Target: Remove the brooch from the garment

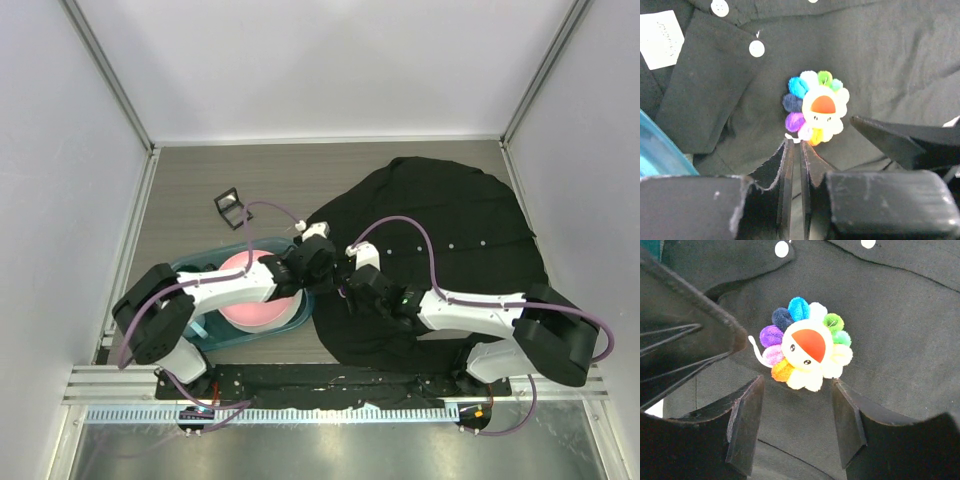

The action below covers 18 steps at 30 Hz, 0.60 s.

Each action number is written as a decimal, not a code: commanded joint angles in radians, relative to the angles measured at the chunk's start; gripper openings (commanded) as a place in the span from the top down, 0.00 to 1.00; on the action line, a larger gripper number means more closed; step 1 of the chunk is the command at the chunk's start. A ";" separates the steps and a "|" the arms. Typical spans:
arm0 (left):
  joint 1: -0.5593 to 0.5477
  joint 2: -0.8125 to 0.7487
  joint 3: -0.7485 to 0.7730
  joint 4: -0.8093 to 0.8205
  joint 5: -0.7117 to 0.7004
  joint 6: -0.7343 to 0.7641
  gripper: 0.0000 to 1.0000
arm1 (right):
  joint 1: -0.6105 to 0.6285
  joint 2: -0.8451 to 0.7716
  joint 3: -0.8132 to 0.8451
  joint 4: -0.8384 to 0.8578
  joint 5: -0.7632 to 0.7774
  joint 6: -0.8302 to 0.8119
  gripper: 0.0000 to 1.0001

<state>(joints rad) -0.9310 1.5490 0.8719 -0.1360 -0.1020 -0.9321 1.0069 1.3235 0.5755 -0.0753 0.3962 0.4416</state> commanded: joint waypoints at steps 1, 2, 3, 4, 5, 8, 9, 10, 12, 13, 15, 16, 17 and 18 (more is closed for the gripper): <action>-0.006 0.062 0.090 -0.063 -0.082 0.033 0.90 | 0.006 -0.007 -0.002 0.060 0.030 0.000 0.40; -0.006 0.075 0.096 -0.077 -0.091 0.033 0.92 | 0.006 -0.010 -0.002 0.062 0.027 0.002 0.40; -0.008 0.080 0.098 -0.091 -0.096 0.029 0.96 | 0.006 -0.015 -0.003 0.062 0.021 0.005 0.40; -0.008 0.080 0.095 -0.099 -0.119 0.027 0.96 | 0.006 -0.021 -0.005 0.065 0.018 0.006 0.40; -0.011 0.077 0.090 -0.109 -0.133 0.023 0.96 | 0.006 -0.026 -0.005 0.063 0.018 0.009 0.40; -0.019 0.056 0.073 -0.158 -0.200 0.000 0.97 | 0.006 -0.041 -0.011 0.063 0.020 0.008 0.40; -0.020 0.046 0.049 -0.184 -0.223 -0.013 0.96 | 0.006 -0.044 -0.012 0.062 0.021 0.006 0.40; -0.019 0.025 0.033 -0.191 -0.238 -0.026 0.96 | 0.006 -0.047 -0.017 0.063 0.021 0.008 0.40; -0.019 -0.001 -0.016 -0.212 -0.281 -0.039 0.96 | 0.006 -0.053 -0.019 0.063 0.017 0.008 0.39; -0.012 -0.025 -0.031 -0.223 -0.294 -0.046 0.95 | 0.006 -0.053 -0.020 0.063 0.016 0.008 0.39; -0.005 -0.052 -0.053 -0.255 -0.317 -0.063 0.95 | 0.006 -0.052 -0.022 0.068 0.010 0.008 0.39; 0.009 -0.064 -0.075 -0.266 -0.327 -0.071 0.95 | 0.006 -0.050 -0.022 0.068 0.009 0.008 0.39; 0.017 -0.090 -0.088 -0.269 -0.331 -0.074 0.95 | 0.006 -0.047 -0.020 0.069 0.010 0.006 0.39; 0.027 -0.101 -0.099 -0.280 -0.328 -0.074 0.95 | 0.006 -0.038 -0.019 0.069 0.010 0.002 0.39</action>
<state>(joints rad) -0.9478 1.5158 0.8345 -0.2691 -0.3149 -0.9909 1.0069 1.2961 0.5560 -0.0528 0.3943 0.4435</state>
